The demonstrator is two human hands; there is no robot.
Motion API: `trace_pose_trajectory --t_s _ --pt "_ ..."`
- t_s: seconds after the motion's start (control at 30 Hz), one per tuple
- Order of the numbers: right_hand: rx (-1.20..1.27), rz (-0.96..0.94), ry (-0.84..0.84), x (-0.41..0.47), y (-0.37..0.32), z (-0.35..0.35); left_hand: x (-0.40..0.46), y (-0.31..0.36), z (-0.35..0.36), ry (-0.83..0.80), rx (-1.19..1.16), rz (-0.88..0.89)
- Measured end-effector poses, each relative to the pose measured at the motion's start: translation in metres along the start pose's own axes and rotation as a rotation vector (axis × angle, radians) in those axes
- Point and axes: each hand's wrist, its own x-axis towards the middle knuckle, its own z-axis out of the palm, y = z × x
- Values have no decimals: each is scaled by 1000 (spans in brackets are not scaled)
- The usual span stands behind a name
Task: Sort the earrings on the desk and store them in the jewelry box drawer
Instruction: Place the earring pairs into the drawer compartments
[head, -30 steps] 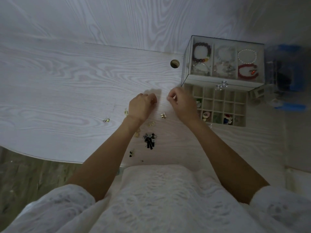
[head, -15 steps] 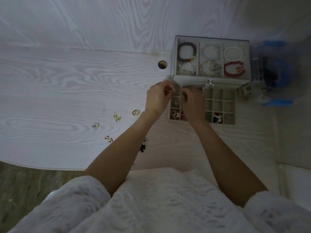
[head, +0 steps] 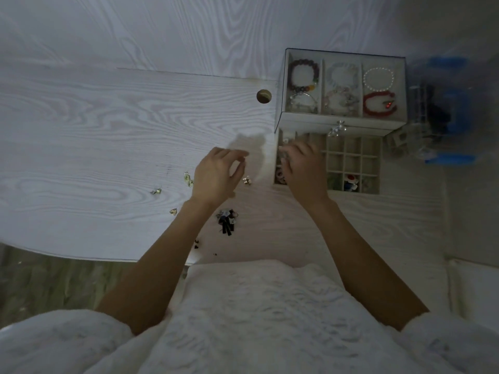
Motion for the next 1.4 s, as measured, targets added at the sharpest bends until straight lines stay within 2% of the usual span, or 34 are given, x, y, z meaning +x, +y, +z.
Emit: trace_pose_trajectory --t_s 0.07,0.17,0.3,0.5,0.93,1.03,1.13,1.23,1.4 --pt "93 -39 -48 -10 -16 3 -18 -18 -6 -6 29 -82" --pt "148 -117 -245 -21 -40 19 -32 -41 -8 -98 71 -160" --pt "-22 -161 -385 -20 -53 38 -26 -43 -2 -176 38 -200" --pt "-150 -120 -454 -9 -56 49 -11 -40 8 -230 -15 -282" --pt "81 -119 -402 -18 -50 45 -14 -44 4 -179 -39 -219" --pt "180 -61 -322 -14 -46 25 -13 -44 5 -167 -36 -213" --pt "245 51 -152 -3 -27 -4 -16 -45 8 -128 -73 -225" --pt "136 124 -56 15 6 -17 -19 -41 12 -97 -113 -245" --pt "-164 31 -88 35 30 -7 -19 -37 16 -69 -149 -248"
